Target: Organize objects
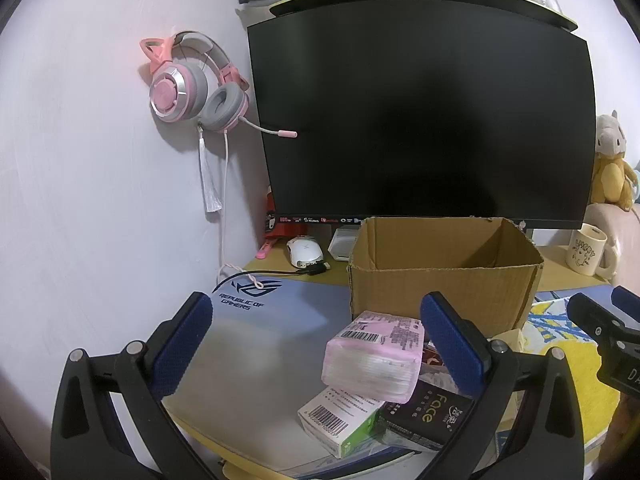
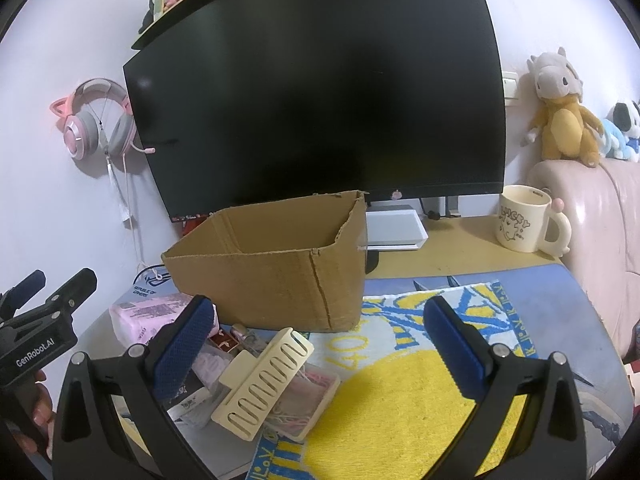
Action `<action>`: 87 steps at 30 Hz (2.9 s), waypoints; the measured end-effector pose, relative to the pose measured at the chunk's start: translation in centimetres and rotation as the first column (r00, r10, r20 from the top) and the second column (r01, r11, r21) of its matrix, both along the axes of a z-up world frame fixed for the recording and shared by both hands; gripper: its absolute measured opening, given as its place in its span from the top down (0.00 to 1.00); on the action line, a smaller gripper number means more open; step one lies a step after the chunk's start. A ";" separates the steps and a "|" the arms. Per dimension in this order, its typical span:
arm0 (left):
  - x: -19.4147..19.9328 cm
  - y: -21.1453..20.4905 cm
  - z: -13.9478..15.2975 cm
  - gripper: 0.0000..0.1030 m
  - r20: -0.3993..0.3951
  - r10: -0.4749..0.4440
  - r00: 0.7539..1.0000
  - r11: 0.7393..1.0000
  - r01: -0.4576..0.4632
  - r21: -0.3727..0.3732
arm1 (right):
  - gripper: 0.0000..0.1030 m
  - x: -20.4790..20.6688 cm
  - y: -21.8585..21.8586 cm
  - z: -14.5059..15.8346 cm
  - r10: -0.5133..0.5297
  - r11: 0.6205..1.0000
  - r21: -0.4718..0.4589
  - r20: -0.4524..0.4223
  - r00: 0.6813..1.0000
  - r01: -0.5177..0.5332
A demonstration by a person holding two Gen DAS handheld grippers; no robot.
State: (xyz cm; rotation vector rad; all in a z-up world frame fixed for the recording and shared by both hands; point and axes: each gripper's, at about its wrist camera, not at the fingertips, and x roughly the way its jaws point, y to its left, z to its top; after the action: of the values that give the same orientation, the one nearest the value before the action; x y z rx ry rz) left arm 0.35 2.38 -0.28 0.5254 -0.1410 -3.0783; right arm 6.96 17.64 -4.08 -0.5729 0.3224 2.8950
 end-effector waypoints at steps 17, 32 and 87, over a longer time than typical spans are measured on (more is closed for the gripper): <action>-0.1 0.1 0.0 0.00 0.002 -0.002 1.000 1.000 0.002 0.013 | 0.00 0.0 0.0 0.0 0.002 1.000 0.001 0.002 1.000 -0.002; 0.0 0.4 -0.1 0.00 -0.001 0.005 1.000 1.000 -0.005 0.016 | 0.00 0.0 -0.1 0.0 0.023 1.000 -0.011 -0.012 1.000 -0.023; -2.1 1.4 -1.9 0.00 0.130 -0.095 0.987 0.993 0.085 0.077 | 0.00 -3.2 0.3 -2.4 0.144 0.981 -0.152 0.159 0.977 -0.120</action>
State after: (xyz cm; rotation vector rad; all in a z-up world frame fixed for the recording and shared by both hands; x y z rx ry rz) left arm -1.78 3.80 -2.23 0.7489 -0.0576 -3.1446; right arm 3.80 17.96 -6.52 -0.8912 0.4856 2.9387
